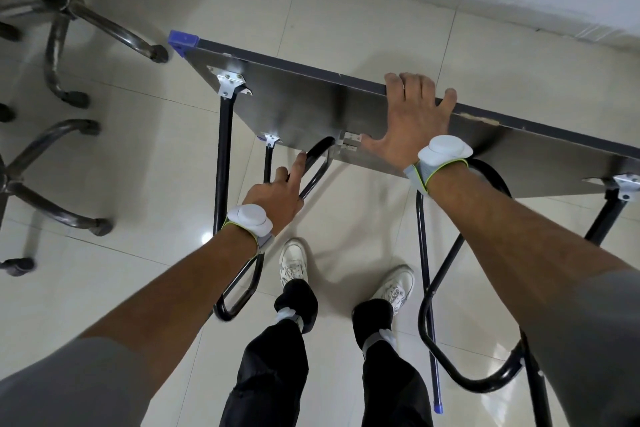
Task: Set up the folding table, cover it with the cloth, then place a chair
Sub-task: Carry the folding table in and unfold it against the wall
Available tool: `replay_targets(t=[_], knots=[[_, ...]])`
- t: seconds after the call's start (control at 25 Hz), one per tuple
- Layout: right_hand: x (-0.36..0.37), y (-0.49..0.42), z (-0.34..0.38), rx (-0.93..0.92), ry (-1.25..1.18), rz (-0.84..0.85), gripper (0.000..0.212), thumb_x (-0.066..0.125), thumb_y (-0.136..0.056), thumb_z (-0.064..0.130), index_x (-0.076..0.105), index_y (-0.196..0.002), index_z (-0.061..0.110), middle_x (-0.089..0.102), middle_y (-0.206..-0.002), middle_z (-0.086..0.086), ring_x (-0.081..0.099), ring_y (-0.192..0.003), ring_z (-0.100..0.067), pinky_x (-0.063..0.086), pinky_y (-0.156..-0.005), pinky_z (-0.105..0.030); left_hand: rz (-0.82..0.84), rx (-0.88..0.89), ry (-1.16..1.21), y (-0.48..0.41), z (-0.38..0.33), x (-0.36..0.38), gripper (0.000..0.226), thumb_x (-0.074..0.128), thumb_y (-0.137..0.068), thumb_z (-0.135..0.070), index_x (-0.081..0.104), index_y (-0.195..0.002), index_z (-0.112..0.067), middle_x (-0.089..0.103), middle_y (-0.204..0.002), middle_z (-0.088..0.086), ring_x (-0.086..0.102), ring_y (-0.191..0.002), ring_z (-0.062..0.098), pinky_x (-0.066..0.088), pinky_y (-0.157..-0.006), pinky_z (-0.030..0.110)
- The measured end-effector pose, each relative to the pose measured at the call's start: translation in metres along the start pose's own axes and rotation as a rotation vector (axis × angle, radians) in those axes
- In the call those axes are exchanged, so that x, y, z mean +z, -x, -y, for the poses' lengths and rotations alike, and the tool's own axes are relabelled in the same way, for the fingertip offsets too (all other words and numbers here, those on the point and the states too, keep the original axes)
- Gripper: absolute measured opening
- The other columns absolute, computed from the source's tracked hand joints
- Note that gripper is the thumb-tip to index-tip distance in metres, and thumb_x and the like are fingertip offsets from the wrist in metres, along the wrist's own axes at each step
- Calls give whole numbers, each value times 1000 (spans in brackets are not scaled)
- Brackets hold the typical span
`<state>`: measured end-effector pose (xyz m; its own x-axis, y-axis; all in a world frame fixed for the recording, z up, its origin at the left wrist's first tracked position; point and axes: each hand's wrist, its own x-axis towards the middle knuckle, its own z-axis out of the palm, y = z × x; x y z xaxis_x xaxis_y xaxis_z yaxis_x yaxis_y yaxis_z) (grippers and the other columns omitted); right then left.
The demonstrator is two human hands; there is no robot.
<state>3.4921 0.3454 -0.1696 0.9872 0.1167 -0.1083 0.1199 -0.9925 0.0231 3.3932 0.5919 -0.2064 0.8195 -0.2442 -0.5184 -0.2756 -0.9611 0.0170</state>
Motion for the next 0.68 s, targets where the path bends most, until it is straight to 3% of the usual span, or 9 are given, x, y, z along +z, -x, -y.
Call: replay_targets(t=[0.2, 0.32, 0.52, 0.68], knots=[[2, -9, -4, 2, 6, -4, 94, 56, -65, 72, 39, -138, 14, 48, -132, -12, 45, -122, -36, 33, -97, -64, -162, 39, 34, -3, 11, -1, 76, 56, -86, -17, 26, -154, -3, 57, -92, 18, 37, -42, 26, 34, -41, 28], [0, -7, -3, 0, -2, 17, 95, 54, -65, 71, 39, -139, 14, 47, -133, -12, 44, -122, -36, 32, -98, -63, -168, -32, 66, -9, 16, -1, 75, 57, -87, -14, 26, -154, -2, 57, -93, 22, 53, -45, 33, 37, -43, 32], [0, 7, 6, 4, 1, 14, 94, 54, -65, 69, 39, -139, 13, 47, -133, -11, 45, -120, -35, 32, -97, -60, -97, -112, 239, -13, 21, -7, 77, 52, -92, -17, 13, -158, -11, 56, -118, 18, 63, -70, 44, 43, -56, 40], [-2, 21, 7, -11, 33, 40, 91, 53, -64, 67, 39, -136, 12, 49, -126, -10, 48, -108, -34, 35, -89, -53, 11, -132, 501, -35, -19, -10, 71, 45, -97, -9, 8, -158, -6, 48, -138, 21, 60, -105, 46, 50, -85, 49]])
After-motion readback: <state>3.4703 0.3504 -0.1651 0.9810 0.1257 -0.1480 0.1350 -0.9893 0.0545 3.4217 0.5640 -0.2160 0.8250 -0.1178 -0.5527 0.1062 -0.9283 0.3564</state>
